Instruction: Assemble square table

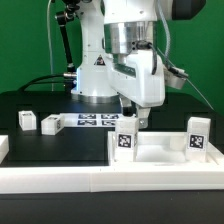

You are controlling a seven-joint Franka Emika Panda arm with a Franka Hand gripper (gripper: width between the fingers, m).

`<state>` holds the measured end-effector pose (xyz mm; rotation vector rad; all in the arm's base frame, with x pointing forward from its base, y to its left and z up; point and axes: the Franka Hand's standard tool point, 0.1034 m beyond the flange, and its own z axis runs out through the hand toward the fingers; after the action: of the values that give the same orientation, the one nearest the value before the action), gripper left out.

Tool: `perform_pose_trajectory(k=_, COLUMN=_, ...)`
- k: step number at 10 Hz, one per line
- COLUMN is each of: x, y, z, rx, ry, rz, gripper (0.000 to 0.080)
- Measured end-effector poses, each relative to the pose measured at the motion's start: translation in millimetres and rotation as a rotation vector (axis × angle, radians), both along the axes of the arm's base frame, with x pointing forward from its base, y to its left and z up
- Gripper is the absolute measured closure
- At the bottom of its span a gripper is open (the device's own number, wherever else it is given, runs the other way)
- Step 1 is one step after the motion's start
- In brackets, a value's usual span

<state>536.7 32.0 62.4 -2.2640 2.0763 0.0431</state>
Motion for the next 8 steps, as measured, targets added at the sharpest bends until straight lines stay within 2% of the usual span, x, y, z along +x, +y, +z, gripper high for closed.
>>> perform_pose_trajectory(k=2, x=-0.2, y=5.7, z=-2.0, rx=0.022, ry=0.007, rz=-0.132, gripper=0.015)
perform_pose_trajectory(k=4, x=-1.4, y=8.1, z=-3.1, rx=0.022, ry=0.011, rz=-0.142, gripper=0.015)
perform_pose_trajectory(k=8, x=-25.0, y=26.3, z=-18.3, rx=0.006, ry=0.041, rz=-0.101, gripper=0.015)
